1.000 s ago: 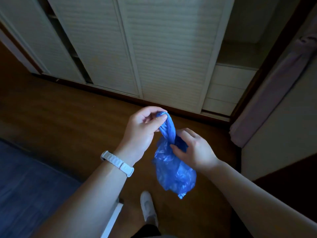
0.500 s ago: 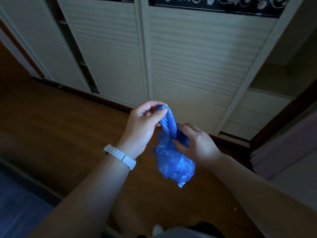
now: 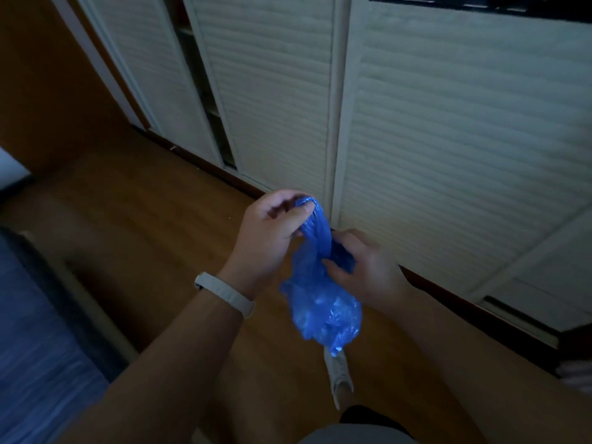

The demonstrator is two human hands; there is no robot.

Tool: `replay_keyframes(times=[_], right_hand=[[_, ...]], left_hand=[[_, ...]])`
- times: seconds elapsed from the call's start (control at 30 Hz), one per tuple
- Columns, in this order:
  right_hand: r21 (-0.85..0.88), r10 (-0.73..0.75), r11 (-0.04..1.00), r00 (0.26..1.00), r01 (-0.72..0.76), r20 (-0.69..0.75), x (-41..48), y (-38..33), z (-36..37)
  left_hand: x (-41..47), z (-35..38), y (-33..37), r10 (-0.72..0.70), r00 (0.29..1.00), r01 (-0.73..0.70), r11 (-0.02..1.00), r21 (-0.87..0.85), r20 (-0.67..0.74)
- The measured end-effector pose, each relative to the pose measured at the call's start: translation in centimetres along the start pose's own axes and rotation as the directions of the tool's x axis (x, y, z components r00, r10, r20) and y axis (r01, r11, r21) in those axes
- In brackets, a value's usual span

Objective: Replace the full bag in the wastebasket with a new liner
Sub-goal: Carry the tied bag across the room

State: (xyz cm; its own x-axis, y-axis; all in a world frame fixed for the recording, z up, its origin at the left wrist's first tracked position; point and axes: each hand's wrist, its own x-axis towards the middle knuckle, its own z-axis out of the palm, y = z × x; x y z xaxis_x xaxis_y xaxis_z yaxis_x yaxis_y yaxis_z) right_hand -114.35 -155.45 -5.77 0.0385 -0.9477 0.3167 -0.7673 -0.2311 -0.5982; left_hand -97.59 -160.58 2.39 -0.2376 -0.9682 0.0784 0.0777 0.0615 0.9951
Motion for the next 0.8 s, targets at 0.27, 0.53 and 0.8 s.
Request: replay_keyframes(times=[0.27,0.53,0.8], right_hand=[[0.110,-0.067,0.993,0.980,0.046,0.187,14.4,6.6,1.3],[0.177,-0.222,0.968,0.941,0.180,0.254,26.2,8.3,3.2],[0.218,-0.250,0.957,0.926,0.192,0.283,36.0,7.7,9.0]], left_hand=[[13.0,-0.1,0.2,-0.033,0.993,0.043,0.995,0.092,-0.111],[21.4,-2.5,1.5,0.010,0.973,0.018,0.993,0.120,-0.230],[29.1,-9.2,-0.4,0.013,0.948,0.014,0.997,0.082,-0.319]])
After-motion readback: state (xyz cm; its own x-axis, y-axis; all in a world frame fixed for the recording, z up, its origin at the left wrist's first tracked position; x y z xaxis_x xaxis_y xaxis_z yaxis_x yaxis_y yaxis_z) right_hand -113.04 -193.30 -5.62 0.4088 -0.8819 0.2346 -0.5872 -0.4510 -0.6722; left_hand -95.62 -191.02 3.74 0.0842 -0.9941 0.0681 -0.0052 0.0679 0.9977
